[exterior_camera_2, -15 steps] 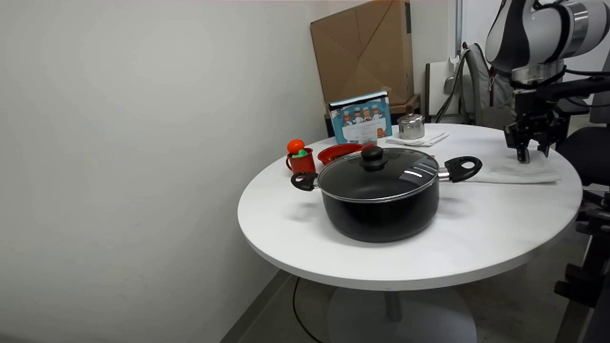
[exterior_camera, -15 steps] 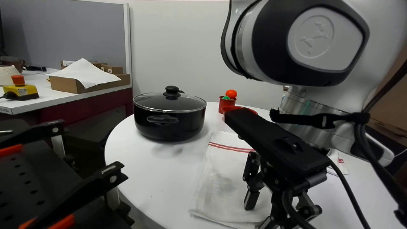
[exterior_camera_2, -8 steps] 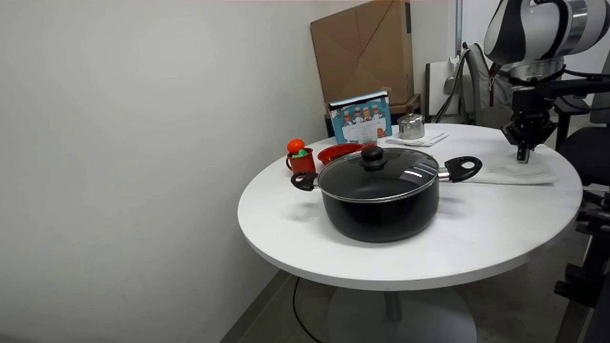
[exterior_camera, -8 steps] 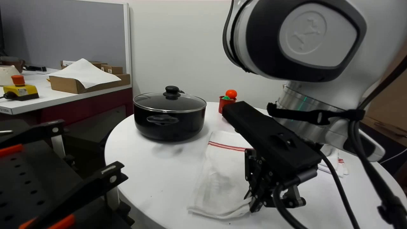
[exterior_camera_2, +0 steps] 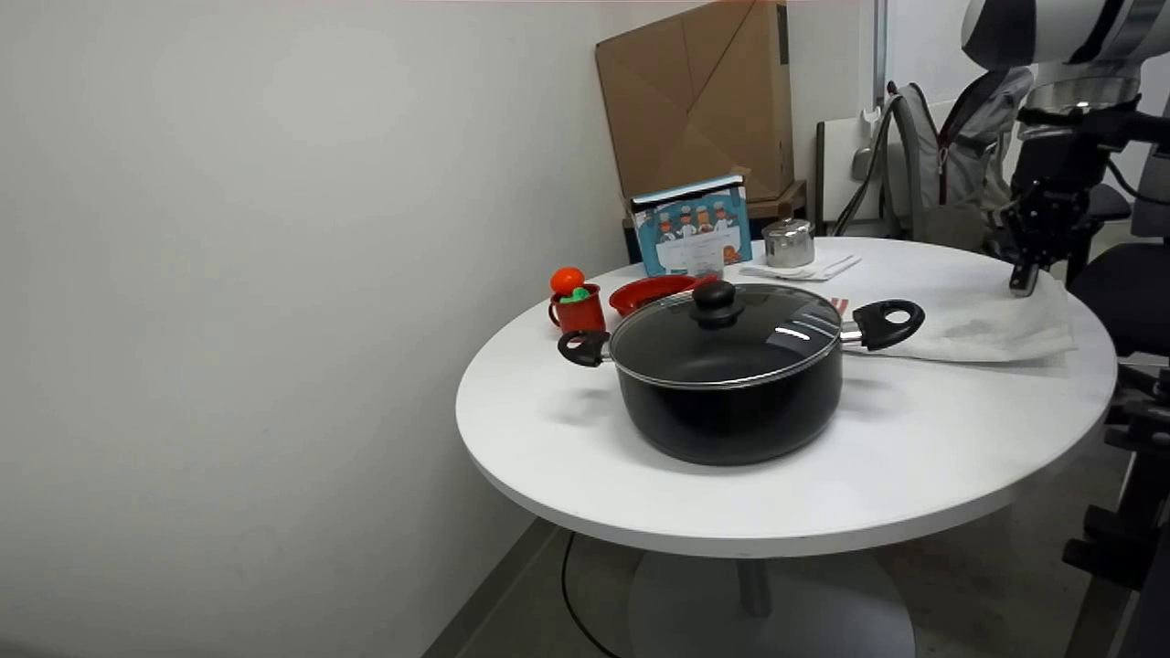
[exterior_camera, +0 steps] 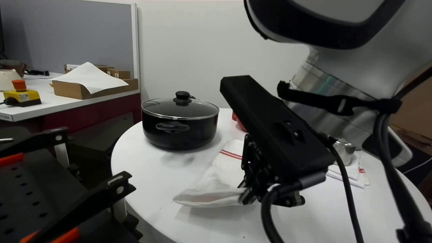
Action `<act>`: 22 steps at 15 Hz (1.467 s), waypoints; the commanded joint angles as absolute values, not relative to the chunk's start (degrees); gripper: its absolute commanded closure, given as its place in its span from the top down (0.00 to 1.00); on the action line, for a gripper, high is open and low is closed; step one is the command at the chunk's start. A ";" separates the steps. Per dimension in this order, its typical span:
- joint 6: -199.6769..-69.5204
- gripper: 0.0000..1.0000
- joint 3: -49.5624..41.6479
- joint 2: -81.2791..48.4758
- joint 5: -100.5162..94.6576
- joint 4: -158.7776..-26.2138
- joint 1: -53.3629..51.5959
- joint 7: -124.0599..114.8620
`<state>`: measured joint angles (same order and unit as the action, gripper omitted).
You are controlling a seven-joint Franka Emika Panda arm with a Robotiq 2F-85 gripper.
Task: Fold the towel
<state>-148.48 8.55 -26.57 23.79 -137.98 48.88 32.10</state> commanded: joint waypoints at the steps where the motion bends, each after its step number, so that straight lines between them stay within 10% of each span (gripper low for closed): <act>1: -144.20 0.09 8.67 -20.26 27.54 -141.65 48.65 37.01; 22: -128.02 0.08 -7.19 -17.57 41.70 -126.59 28.60 28.21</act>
